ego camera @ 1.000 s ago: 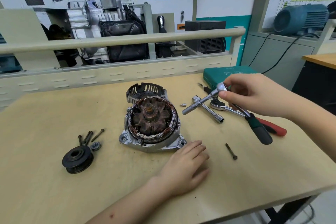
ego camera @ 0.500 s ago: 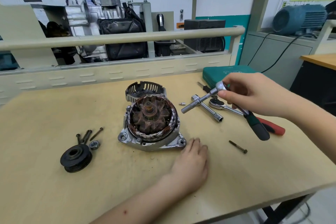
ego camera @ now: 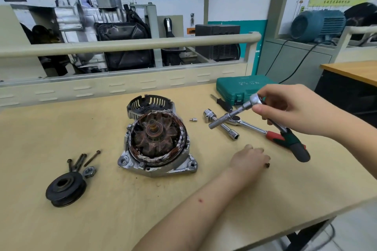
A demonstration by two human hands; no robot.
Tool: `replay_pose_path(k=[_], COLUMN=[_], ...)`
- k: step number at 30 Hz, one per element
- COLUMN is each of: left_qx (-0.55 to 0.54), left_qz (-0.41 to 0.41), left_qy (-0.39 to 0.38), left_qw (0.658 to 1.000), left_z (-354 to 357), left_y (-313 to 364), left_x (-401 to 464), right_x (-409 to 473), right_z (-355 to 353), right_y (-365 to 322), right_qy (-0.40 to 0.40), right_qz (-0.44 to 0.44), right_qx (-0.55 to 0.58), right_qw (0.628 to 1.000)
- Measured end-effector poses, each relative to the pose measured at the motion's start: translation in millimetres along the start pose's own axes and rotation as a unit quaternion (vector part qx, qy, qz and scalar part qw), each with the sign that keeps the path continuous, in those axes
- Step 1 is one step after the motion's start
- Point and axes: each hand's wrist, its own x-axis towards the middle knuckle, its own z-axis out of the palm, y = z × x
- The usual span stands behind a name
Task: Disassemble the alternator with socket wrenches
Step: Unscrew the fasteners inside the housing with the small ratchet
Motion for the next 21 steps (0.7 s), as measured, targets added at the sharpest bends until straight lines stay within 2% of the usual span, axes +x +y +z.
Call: replay_pose_path(k=[2,10,16,18,21], left_qx=[0.036,0.038,-0.006,-0.030,-0.030], left_qz=[-0.010,-0.039,-0.023,-0.042,-0.063], left_qy=[-0.001,-0.001,0.027,0.040,0.101], left_qw=[0.999,0.999,0.999,0.998,0.993], left_z=[-1.8,-1.6,7.6,6.1,-3.3], left_y=[2.3,-3.6,-34.7,-53.8,-82.2], left_x=[9.2,-9.4,-107.3,-150.2,-208.7], right_x=[-2.2,-4.6,3.2,8.9,16.7], right_z=[-2.9,-6.4,-1.6,4.3,15.8], right_y=[2.4,-4.3,-20.1,-26.9,-36.9], right_qy=[0.000,-0.001,-0.003,-0.007,-0.003], right_qz=[0.008,0.003,-0.030,-0.043,-0.060], right_qx=[0.006,0.003,0.027,0.030,0.036], right_qw=[1.000,1.000,0.999,0.999,0.998])
